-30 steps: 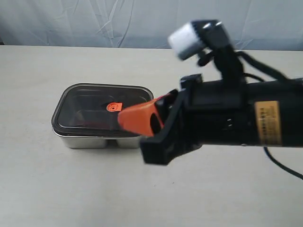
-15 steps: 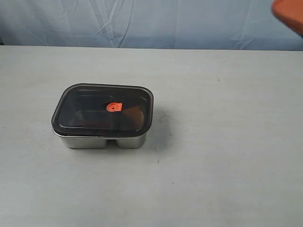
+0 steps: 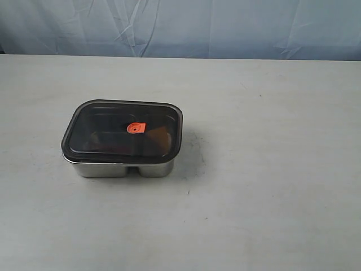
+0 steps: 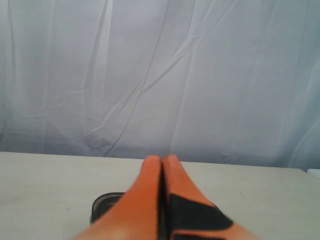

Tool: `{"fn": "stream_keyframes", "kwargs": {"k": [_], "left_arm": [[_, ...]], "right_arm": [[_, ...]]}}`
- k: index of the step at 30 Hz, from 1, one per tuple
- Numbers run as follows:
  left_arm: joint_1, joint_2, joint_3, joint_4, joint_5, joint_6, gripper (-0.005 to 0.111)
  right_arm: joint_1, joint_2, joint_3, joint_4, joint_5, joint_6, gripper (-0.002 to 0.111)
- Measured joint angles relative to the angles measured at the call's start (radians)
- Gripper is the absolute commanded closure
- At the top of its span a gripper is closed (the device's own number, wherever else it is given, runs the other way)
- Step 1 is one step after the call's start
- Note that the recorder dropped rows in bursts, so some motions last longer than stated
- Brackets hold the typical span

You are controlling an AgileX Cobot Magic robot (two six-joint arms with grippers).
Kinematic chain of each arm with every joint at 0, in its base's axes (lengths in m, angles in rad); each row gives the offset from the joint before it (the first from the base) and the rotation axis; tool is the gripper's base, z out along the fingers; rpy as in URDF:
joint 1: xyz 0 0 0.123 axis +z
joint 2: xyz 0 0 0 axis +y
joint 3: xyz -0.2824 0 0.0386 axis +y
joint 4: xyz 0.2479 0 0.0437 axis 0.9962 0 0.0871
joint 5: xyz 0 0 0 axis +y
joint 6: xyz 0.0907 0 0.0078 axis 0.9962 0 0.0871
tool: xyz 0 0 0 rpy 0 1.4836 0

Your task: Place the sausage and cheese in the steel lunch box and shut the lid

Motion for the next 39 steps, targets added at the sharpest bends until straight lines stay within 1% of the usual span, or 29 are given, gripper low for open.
{"fn": "stream_keyframes", "kwargs": {"k": [3, 8, 13, 15, 18, 21, 22, 25, 28, 31, 34, 37, 39], "left_arm": [[0.000, 0.000, 0.000, 0.000, 0.000, 0.000, 0.106], [0.000, 0.000, 0.000, 0.000, 0.000, 0.000, 0.106], [0.000, 0.000, 0.000, 0.000, 0.000, 0.000, 0.106], [0.000, 0.000, 0.000, 0.000, 0.000, 0.000, 0.106], [0.000, 0.000, 0.000, 0.000, 0.000, 0.000, 0.106], [0.000, 0.000, 0.000, 0.000, 0.000, 0.000, 0.106], [0.000, 0.000, 0.000, 0.000, 0.000, 0.000, 0.106], [0.000, 0.000, 0.000, 0.000, 0.000, 0.000, 0.106], [0.000, 0.000, 0.000, 0.000, 0.000, 0.000, 0.106], [0.000, 0.000, 0.000, 0.000, 0.000, 0.000, 0.106], [0.000, 0.000, 0.000, 0.000, 0.000, 0.000, 0.106], [0.000, 0.000, 0.000, 0.000, 0.000, 0.000, 0.106], [0.000, 0.000, 0.000, 0.000, 0.000, 0.000, 0.106]], "right_arm": [[-0.002, -0.068, 0.115, 0.049, -0.083, -0.088, 0.109], [-0.002, -0.141, 0.264, 0.113, -0.149, -0.121, 0.109], [-0.004, -0.151, 0.342, 0.145, -0.157, -0.126, 0.109], [-0.033, -0.161, 0.346, 0.153, -0.157, -0.128, 0.109], [-0.129, -0.191, 0.346, 0.195, -0.141, -0.128, 0.109], [-0.279, -0.209, 0.346, 0.236, -0.122, -0.128, 0.109], [-0.346, -0.209, 0.346, 0.240, -0.120, -0.128, 0.109], [-0.483, -0.209, 0.346, 0.249, -0.107, -0.128, 0.109], [-0.583, -0.209, 0.346, 0.252, -0.082, -0.149, 0.109], [-0.665, -0.209, 0.346, 0.254, -0.055, -0.165, 0.109], [-0.727, -0.209, 0.349, 0.256, -0.040, -0.170, 0.109], [-0.757, -0.209, 0.349, 0.256, -0.036, -0.172, 0.109], [-0.759, -0.209, 0.350, 0.256, -0.036, -0.172, 0.109]]}}
